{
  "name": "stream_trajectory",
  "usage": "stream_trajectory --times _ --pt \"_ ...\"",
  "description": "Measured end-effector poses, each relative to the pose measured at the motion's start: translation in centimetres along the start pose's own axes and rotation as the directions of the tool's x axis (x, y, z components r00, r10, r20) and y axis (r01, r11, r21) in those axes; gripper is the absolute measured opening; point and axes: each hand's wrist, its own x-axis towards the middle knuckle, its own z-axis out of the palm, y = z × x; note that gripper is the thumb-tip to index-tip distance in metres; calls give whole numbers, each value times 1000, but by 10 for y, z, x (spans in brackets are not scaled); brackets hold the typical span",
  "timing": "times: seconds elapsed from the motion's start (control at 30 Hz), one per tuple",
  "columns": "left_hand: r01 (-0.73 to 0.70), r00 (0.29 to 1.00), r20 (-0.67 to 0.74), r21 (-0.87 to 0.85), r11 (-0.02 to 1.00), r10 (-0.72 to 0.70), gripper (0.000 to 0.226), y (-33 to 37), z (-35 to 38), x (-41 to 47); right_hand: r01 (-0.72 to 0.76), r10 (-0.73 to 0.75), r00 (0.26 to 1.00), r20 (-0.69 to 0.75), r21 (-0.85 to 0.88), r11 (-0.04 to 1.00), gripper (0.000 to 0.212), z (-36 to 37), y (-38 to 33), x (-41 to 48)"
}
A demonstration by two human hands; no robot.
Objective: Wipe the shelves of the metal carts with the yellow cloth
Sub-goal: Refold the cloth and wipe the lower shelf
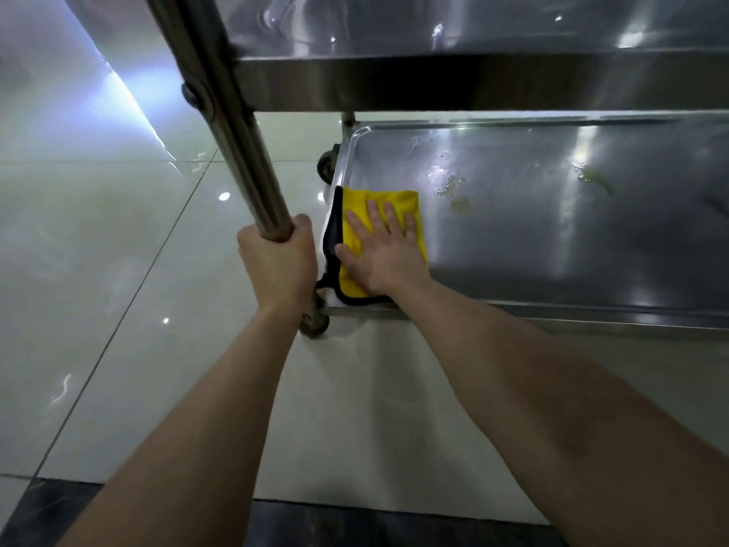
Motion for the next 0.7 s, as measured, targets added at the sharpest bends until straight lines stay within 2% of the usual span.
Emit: stream_trajectory --times 0.13,0.3,0.4,0.6,0.7 --pt "-21 1000 13 -24 999 21 20 -2 2 2 -14 14 999 -31 4 1000 82 -2 51 -26" --pt "-53 998 31 -38 998 54 27 -6 3 5 -173 171 982 -83 -28 984 85 -16 175 -62" --pt "-74 997 36 -22 997 74 25 -7 5 6 -271 270 961 -55 -18 962 85 -22 217 -69" --pt "-56 998 29 -67 996 58 29 -11 6 7 -381 379 923 -61 -21 924 90 -20 184 -38" --pt "-46 999 24 -96 994 49 34 -12 7 7 -328 327 944 -31 -22 944 91 -20 132 -7"
